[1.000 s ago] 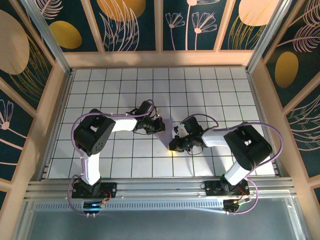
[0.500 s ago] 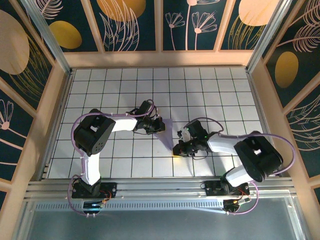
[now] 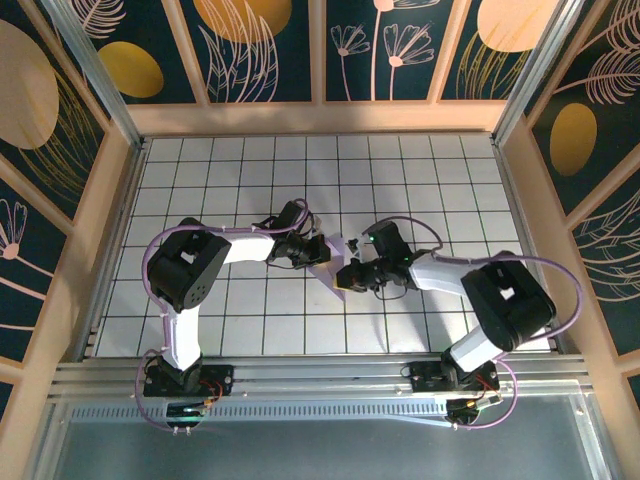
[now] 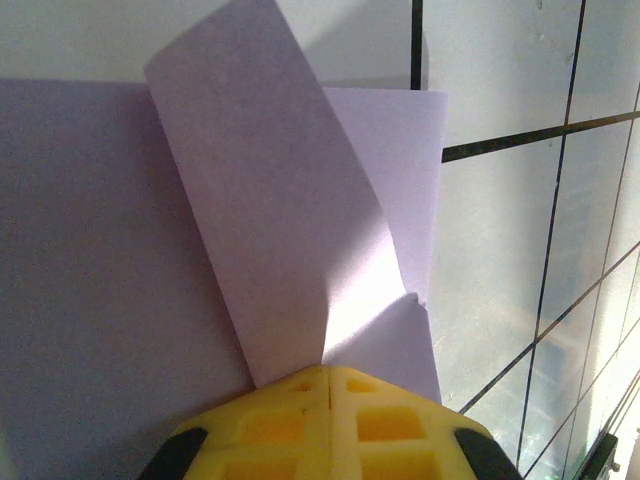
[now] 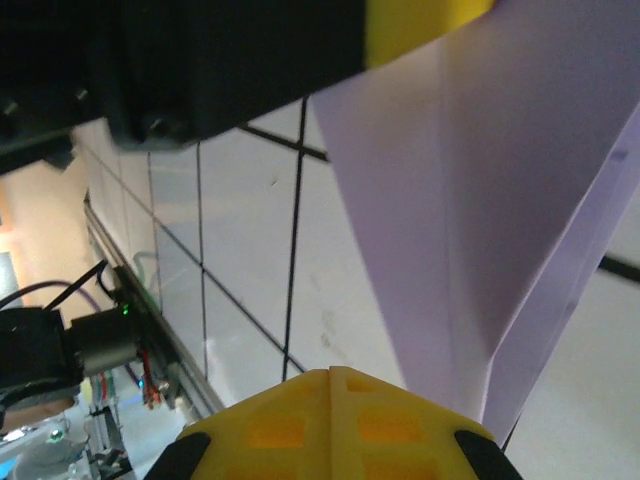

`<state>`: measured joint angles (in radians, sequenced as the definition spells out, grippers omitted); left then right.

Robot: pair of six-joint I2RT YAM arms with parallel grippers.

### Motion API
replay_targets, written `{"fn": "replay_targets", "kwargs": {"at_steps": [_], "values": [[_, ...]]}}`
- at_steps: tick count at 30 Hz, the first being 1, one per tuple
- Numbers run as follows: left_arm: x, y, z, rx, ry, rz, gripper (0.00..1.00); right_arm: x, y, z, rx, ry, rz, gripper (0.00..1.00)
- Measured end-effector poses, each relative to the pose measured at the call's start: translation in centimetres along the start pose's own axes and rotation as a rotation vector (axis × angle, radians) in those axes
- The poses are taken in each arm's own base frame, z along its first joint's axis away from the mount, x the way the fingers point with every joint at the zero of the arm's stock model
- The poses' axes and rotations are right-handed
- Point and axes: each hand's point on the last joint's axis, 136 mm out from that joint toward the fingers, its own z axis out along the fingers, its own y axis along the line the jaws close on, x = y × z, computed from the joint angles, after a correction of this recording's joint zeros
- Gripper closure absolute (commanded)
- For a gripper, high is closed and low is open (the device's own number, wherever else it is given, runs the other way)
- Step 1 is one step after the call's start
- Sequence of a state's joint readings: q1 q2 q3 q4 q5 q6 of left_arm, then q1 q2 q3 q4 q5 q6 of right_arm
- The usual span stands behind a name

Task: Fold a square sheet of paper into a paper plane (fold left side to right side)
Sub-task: Fourth fold the wing at the center of the table.

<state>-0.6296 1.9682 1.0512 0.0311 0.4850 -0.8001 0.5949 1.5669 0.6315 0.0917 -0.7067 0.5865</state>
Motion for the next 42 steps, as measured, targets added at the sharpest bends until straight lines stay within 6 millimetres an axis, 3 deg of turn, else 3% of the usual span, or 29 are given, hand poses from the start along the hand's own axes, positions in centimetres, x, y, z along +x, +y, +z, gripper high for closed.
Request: {"fn": "replay_targets", "kwargs": {"at_steps": [8, 28, 34, 38, 42], "values": [[0.0, 0.0, 0.0, 0.000, 0.000, 0.000, 1.00, -0.7, -1.7, 1.0, 0.057, -0.012, 0.021, 1.00], [0.0, 0.0, 0.0, 0.000, 0.000, 0.000, 1.00, -0.2, -3.3, 1.5, 0.099, -0.002, 0.039, 1.00], [-0.1, -0.1, -0.2, -0.005, -0.005, 0.001, 0.93, -0.2, -3.5, 1.6, 0.105, -0.002, 0.038, 1.00], [-0.7, -0.3, -1.0, -0.022, -0.047, 0.012, 0.91, -0.2, -3.6, 1.6, 0.111, 0.002, 0.026, 1.00], [-1.0, -1.7, -3.0, 0.011, -0.095, 0.038, 0.95, -0.2, -3.6, 1.6, 0.124, 0.014, 0.024, 1.00]]}}
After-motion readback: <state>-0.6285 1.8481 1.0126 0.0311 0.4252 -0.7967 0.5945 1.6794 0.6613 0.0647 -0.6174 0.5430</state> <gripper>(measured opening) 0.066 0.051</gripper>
